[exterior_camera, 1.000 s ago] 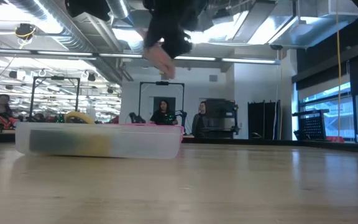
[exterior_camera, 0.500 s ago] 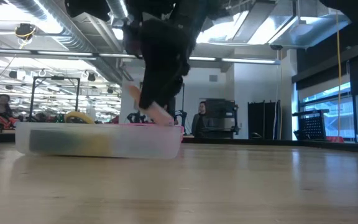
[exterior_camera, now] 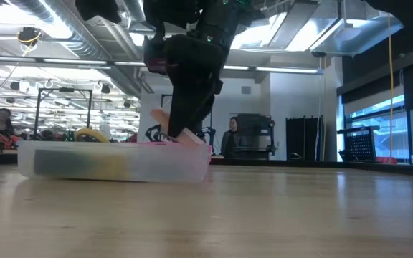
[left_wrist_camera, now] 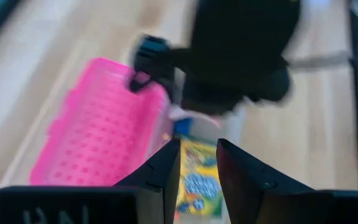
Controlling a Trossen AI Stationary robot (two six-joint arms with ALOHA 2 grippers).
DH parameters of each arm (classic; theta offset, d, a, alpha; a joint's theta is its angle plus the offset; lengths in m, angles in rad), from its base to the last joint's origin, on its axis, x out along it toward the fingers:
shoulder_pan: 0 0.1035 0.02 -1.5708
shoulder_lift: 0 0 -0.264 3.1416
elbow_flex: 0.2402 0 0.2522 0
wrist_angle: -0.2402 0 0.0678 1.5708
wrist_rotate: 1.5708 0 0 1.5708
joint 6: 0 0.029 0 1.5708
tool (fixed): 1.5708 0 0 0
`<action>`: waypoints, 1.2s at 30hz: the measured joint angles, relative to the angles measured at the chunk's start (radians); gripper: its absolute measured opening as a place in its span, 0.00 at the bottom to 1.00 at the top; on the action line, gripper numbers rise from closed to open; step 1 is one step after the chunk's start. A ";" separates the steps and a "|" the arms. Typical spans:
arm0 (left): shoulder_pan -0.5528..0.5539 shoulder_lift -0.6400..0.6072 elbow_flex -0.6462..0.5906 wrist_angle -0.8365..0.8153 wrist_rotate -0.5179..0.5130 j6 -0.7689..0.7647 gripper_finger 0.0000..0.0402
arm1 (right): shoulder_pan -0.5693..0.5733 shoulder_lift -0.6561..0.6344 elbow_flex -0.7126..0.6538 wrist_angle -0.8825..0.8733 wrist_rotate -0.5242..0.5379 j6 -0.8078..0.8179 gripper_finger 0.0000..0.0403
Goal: Pack school essentials
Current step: Put the pink sticky note into the pink supply box
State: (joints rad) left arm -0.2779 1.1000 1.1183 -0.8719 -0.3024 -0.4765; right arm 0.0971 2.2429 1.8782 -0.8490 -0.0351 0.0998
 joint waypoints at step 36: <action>0.000 0.000 0.000 -0.033 0.051 0.041 0.24 | -0.002 0.000 0.000 0.035 0.000 -0.026 0.92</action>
State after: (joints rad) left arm -0.2779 1.1004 1.1183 -0.9051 -0.2516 -0.4351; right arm 0.0956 2.2433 1.8782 -0.8139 -0.0353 0.0736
